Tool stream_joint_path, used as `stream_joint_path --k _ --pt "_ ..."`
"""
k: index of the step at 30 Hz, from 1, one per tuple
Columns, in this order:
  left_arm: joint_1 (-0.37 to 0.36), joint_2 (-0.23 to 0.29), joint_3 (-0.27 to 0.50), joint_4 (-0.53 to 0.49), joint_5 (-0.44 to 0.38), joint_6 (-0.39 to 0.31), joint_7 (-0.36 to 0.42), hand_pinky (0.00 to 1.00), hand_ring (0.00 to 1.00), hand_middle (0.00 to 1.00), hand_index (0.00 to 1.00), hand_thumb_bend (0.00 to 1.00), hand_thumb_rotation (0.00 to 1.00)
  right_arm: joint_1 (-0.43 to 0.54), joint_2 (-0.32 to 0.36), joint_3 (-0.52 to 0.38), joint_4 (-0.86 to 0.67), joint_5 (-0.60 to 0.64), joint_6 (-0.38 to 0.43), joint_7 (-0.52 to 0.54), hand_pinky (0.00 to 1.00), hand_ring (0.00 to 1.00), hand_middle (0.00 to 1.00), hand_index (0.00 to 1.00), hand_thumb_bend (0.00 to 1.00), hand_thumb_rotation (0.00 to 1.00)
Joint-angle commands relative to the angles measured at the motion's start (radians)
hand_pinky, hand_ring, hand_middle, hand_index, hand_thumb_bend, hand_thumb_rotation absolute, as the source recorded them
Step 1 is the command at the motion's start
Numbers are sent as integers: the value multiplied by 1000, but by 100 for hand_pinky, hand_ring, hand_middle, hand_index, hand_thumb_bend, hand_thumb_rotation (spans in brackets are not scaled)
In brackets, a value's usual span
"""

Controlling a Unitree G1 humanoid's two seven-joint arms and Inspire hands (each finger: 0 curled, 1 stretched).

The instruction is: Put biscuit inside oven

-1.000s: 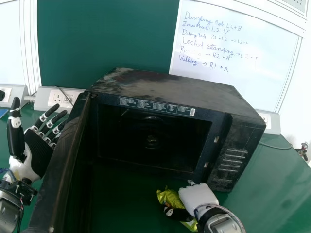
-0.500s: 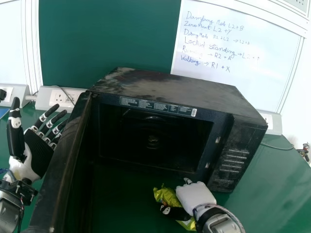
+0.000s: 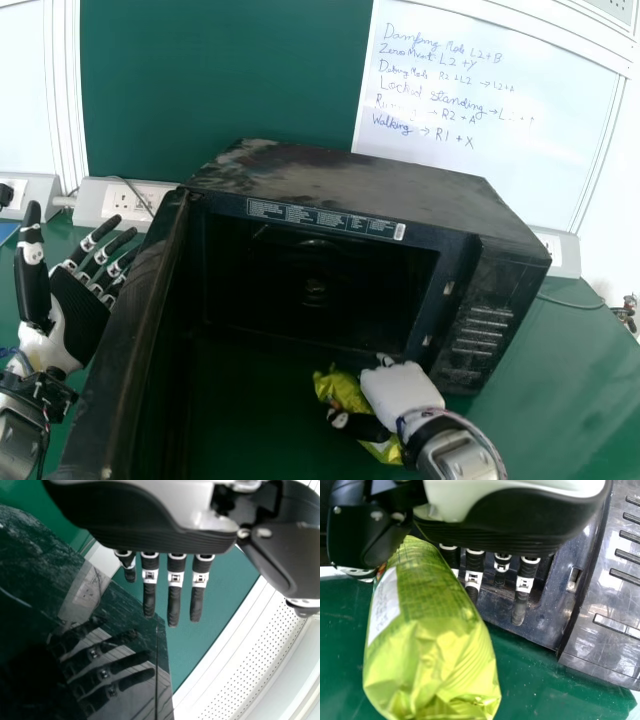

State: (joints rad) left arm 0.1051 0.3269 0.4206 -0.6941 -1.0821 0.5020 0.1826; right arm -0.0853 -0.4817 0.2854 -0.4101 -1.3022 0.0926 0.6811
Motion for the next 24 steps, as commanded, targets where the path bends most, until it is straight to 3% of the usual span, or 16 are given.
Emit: stream_joint_path --k 1,13,18,24 --pt "-3 0 4 10 -5 -15 -16 83 77 73 76 38 28 -43 2 -9 -13 -4 8 10 65 63 53 46 53 0" --pt "0 -6 7 24 -4 -21 -39 80 75 72 74 38 28 -98 30 -9 -5 -15 29 0 63 61 53 47 53 0" --pt "-2 -10 -1 -1 -2 -13 2 83 77 73 74 38 26 -124 38 -14 2 -3 30 -22 61 59 53 46 53 0" --pt "1 -8 0 6 -13 -13 -11 81 75 71 72 42 27 -159 49 -15 14 1 35 -13 60 57 52 47 53 0"
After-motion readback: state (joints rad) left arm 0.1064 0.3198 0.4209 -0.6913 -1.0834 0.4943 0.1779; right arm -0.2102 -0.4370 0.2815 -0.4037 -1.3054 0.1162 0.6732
